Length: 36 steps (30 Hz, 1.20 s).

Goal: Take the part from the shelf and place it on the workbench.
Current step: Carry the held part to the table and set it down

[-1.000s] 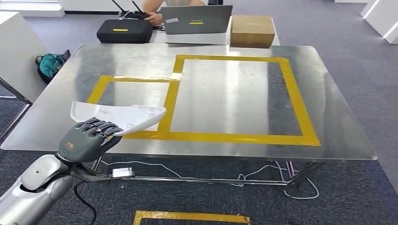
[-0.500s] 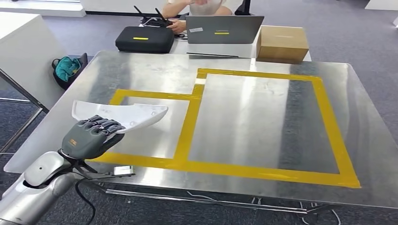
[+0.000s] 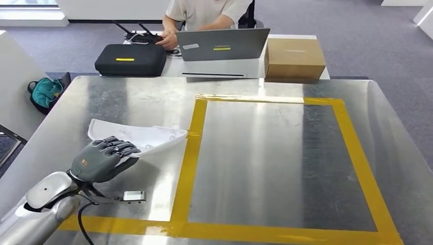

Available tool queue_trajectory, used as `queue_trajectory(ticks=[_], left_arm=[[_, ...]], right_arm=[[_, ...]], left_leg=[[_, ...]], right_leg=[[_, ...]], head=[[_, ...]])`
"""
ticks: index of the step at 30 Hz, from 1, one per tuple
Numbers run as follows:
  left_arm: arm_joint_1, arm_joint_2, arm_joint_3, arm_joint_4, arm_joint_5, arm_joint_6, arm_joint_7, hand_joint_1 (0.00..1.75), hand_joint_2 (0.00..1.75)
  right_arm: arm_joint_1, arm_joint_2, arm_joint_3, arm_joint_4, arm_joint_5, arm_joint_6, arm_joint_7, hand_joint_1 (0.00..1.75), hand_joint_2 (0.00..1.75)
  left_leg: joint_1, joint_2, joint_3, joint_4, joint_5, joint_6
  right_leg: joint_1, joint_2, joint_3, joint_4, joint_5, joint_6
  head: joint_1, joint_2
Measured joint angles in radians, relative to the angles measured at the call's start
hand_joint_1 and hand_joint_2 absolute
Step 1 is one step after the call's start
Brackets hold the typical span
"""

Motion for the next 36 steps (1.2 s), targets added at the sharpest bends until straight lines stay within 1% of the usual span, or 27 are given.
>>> queue_trajectory(ticks=[1,3,4,5,7,8,9,10,11,12,13,14,15,17,18,19,20,22,23,24,25,28,30,32,33,34,36], left_arm=[[0.001,0.003,-0.003,0.003,-0.006,0.001,0.001,1.31,1.75],[-0.001,0.008,-0.008,0.005,-0.013,0.002,0.001,0.44,1.75],[-0.002,0.010,-0.009,0.006,-0.016,0.003,0.001,0.00,1.31],[-0.003,0.013,-0.010,0.007,-0.019,0.005,0.001,0.00,0.87],[0.001,0.019,-0.010,0.009,-0.015,0.007,0.000,0.00,0.00],[0.004,0.022,-0.010,0.011,-0.010,0.008,-0.001,0.00,0.00],[0.008,0.023,-0.010,0.012,-0.006,0.009,-0.001,0.00,0.00],[0.012,0.025,-0.009,0.012,-0.004,0.010,0.000,0.00,0.00],[0.014,0.027,-0.009,0.012,-0.005,0.012,0.001,0.00,0.00],[0.015,0.029,-0.008,0.013,-0.006,0.013,0.002,0.00,0.00],[0.016,0.031,-0.007,0.013,-0.005,0.014,0.003,0.00,0.00],[0.016,0.033,-0.005,0.013,-0.004,0.015,0.004,0.00,0.00],[0.017,0.036,-0.002,0.013,-0.002,0.015,0.005,0.00,0.00],[0.019,0.040,0.004,0.013,0.007,0.015,0.009,0.00,0.00],[0.020,0.042,0.007,0.013,0.012,0.015,0.011,0.00,0.00],[0.021,0.043,0.011,0.013,0.015,0.015,0.012,0.00,0.00],[0.022,0.043,0.014,0.013,0.019,0.015,0.012,0.00,0.00],[0.025,0.044,0.019,0.013,0.026,0.015,0.012,0.00,0.00],[0.026,0.044,0.022,0.014,0.029,0.015,0.012,0.00,0.00],[0.027,0.044,0.024,0.015,0.034,0.014,0.012,0.00,0.00],[0.029,0.045,0.027,0.016,0.038,0.014,0.011,0.00,0.00],[0.035,0.045,0.040,0.021,0.063,0.013,0.002,0.00,0.00],[0.041,0.047,0.052,0.022,0.083,0.009,-0.008,0.00,0.00],[0.045,0.050,0.064,0.022,0.099,0.001,-0.017,0.00,0.00],[0.046,0.050,0.070,0.022,0.105,-0.003,-0.020,0.00,0.00],[0.046,0.050,0.073,0.022,0.109,-0.006,-0.022,0.00,0.00],[0.048,0.050,0.077,0.023,0.114,-0.014,-0.024,0.00,0.00]], right_arm=[[-0.001,0.000,0.002,0.000,0.002,0.000,0.001,0.00,0.00],[-0.007,-0.001,0.007,0.000,0.005,-0.001,0.002,0.00,0.00],[-0.009,-0.001,0.010,0.000,0.006,-0.001,0.002,0.00,0.00],[-0.009,-0.001,0.012,0.000,0.008,-0.001,0.001,0.00,0.00],[-0.002,-0.001,0.015,0.000,0.009,-0.001,0.002,0.00,0.00],[0.005,-0.001,0.016,0.000,0.010,-0.001,0.003,0.00,0.00],[0.012,-0.001,0.017,0.001,0.010,-0.001,0.003,0.00,0.00],[0.017,-0.001,0.018,0.001,0.011,-0.001,0.003,0.00,0.00],[0.020,-0.001,0.020,0.001,0.012,-0.001,0.002,0.00,0.00],[0.021,0.000,0.021,0.002,0.014,-0.001,0.002,0.00,0.00],[0.021,0.000,0.023,0.002,0.015,-0.001,0.002,0.00,0.00],[0.020,0.001,0.025,0.003,0.015,-0.001,0.003,0.00,0.00],[0.020,0.003,0.027,0.003,0.016,-0.001,0.004,0.00,0.00],[0.018,0.005,0.030,0.004,0.016,-0.002,0.005,0.00,0.00],[0.018,0.006,0.032,0.004,0.016,-0.003,0.005,0.00,0.00],[0.017,0.006,0.033,0.004,0.016,-0.004,0.007,0.00,0.00],[0.017,0.006,0.033,0.004,0.015,-0.006,0.008,0.00,0.00],[0.016,0.006,0.033,0.004,0.013,-0.012,0.015,0.00,0.00],[0.016,0.008,0.034,0.004,0.012,-0.015,0.019,0.00,0.00],[0.016,0.009,0.034,0.004,0.012,-0.017,0.023,0.00,0.00],[0.016,0.010,0.034,0.004,0.012,-0.019,0.025,0.00,0.00],[0.016,0.011,0.034,0.004,0.013,-0.020,0.027,0.00,0.00],[0.016,0.012,0.034,0.004,0.013,-0.020,0.026,0.00,0.00],[0.017,0.014,0.035,0.004,0.012,-0.020,0.026,0.00,0.00],[0.017,0.014,0.035,0.004,0.011,-0.021,0.025,0.00,0.00],[0.017,0.014,0.035,0.004,0.011,-0.021,0.024,0.00,0.00],[0.016,0.014,0.035,0.004,0.010,-0.019,0.021,0.00,0.00]], left_leg=[[0.000,-0.001,0.001,-0.005,0.016,0.000],[0.005,-0.002,0.010,0.002,0.016,0.006],[0.007,-0.001,0.017,0.002,0.010,0.012],[0.009,-0.001,0.024,0.002,0.001,0.018],[0.010,0.001,0.038,0.002,-0.017,0.023],[0.011,0.001,0.045,0.002,-0.026,0.023],[0.012,0.001,0.053,0.002,-0.034,0.022],[0.013,0.001,0.062,0.002,-0.041,0.019],[0.015,0.001,0.071,0.002,-0.048,0.015],[0.016,0.002,0.078,0.002,-0.055,0.009],[0.015,0.003,0.083,0.003,-0.060,0.003],[0.013,0.004,0.086,0.004,-0.065,-0.001],[0.010,0.005,0.086,0.004,-0.068,0.005],[0.006,0.005,0.087,0.002,-0.070,0.030],[0.005,0.005,0.089,-0.001,-0.069,0.040],[0.005,0.005,0.092,-0.005,-0.066,0.040],[0.005,0.005,0.095,-0.010,-0.063,0.033],[0.006,0.005,0.099,-0.018,-0.058,0.014],[0.006,0.005,0.100,-0.020,-0.057,0.007],[0.006,0.005,0.100,-0.021,-0.057,0.003],[0.005,0.005,0.100,-0.021,-0.058,0.002],[0.002,0.005,0.099,-0.018,-0.064,0.009],[-0.001,0.005,0.099,-0.017,-0.066,0.013],[0.005,0.007,0.106,-0.030,-0.053,0.016],[0.009,0.009,0.110,-0.039,-0.045,0.017],[0.015,0.012,0.113,-0.046,-0.039,0.017],[0.020,0.015,0.112,-0.048,-0.035,0.016]], right_leg=[[0.002,0.002,0.007,-0.002,-0.016,0.002],[0.002,-0.006,0.021,0.003,-0.041,0.007],[0.002,-0.013,0.011,0.030,-0.058,0.013],[0.000,-0.021,-0.016,0.082,-0.081,0.019],[-0.004,-0.033,-0.113,0.224,-0.129,0.031],[-0.006,-0.034,-0.160,0.278,-0.135,0.034],[-0.009,-0.034,-0.193,0.297,-0.119,0.036],[-0.011,-0.035,-0.208,0.275,-0.079,0.038],[-0.013,-0.035,-0.206,0.218,-0.023,0.039],[-0.016,-0.035,-0.195,0.151,0.032,0.041],[-0.018,-0.035,-0.179,0.092,0.075,0.041],[-0.020,-0.035,-0.168,0.055,0.101,0.039],[-0.021,-0.035,-0.163,0.041,0.112,0.038],[-0.022,-0.033,-0.162,0.038,0.117,0.033],[-0.021,-0.032,-0.162,0.038,0.117,0.031],[-0.021,-0.031,-0.162,0.038,0.117,0.029],[-0.020,-0.031,-0.162,0.038,0.117,0.026],[-0.020,-0.031,-0.162,0.038,0.117,0.022],[-0.021,-0.032,-0.162,0.038,0.117,0.021],[-0.022,-0.032,-0.162,0.038,0.117,0.020],[-0.023,-0.032,-0.162,0.038,0.117,0.020],[-0.026,-0.032,-0.161,0.037,0.116,0.023],[-0.028,-0.032,-0.159,0.034,0.117,0.028],[-0.025,-0.032,-0.161,0.034,0.115,0.035],[-0.023,-0.032,-0.168,0.050,0.101,0.039],[-0.022,-0.033,-0.183,0.085,0.075,0.043],[-0.026,-0.034,-0.230,0.203,0.004,0.054]], head=[[0.002,0.000],[0.007,0.000],[0.010,0.000],[0.012,0.000],[0.016,0.000],[0.016,0.000],[0.017,0.000],[0.018,0.000],[0.018,0.000],[0.019,0.000],[0.020,0.000],[0.020,0.000],[0.019,0.000],[0.018,0.000],[0.018,0.000],[0.018,0.000],[0.018,0.000],[0.018,0.000],[0.018,0.000],[0.018,0.000],[0.018,0.000],[0.018,0.000],[0.018,0.000],[0.018,0.000],[0.020,0.000],[0.022,0.000],[0.026,0.000]])
